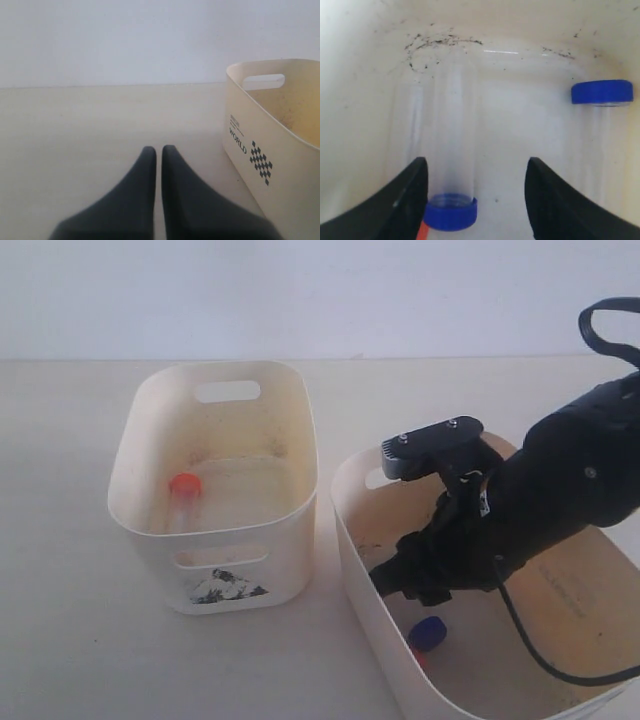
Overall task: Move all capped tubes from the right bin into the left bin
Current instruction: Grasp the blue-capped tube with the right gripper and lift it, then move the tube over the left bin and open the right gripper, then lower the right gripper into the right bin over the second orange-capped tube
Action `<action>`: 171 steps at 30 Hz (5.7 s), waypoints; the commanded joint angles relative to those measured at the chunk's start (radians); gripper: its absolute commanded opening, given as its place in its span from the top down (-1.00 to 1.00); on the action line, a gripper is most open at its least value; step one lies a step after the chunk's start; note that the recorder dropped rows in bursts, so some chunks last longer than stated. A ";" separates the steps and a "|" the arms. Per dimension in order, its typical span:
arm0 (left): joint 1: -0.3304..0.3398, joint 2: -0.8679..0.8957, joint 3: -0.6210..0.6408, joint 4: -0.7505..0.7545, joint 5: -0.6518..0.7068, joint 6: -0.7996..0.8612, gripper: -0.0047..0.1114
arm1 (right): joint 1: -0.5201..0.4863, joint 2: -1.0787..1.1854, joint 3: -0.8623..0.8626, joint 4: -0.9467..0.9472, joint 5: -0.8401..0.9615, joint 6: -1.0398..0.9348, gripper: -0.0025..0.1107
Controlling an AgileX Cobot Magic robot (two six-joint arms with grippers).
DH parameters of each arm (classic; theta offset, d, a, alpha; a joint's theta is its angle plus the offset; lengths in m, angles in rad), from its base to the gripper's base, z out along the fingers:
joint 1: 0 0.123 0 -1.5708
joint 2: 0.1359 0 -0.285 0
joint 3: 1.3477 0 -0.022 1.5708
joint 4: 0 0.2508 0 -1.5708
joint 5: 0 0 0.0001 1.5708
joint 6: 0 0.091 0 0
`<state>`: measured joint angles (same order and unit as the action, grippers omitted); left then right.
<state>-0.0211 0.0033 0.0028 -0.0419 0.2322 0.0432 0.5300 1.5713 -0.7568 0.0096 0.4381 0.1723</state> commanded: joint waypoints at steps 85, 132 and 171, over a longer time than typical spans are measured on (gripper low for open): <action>0.001 -0.003 -0.003 0.002 -0.005 -0.008 0.84 | -0.032 -0.351 -0.095 0.094 0.473 -0.172 0.96; 0.001 -0.003 -0.003 0.002 -0.005 -0.008 0.84 | -0.290 0.205 -0.182 0.763 0.495 -0.833 0.96; 0.001 -0.003 -0.003 0.002 -0.005 -0.008 0.84 | -0.189 0.205 -0.182 0.569 0.428 -0.676 0.94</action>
<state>-0.0211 0.0033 0.0028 -0.0419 0.2322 0.0432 0.3412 1.7775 -0.9420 0.5848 0.8449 -0.4773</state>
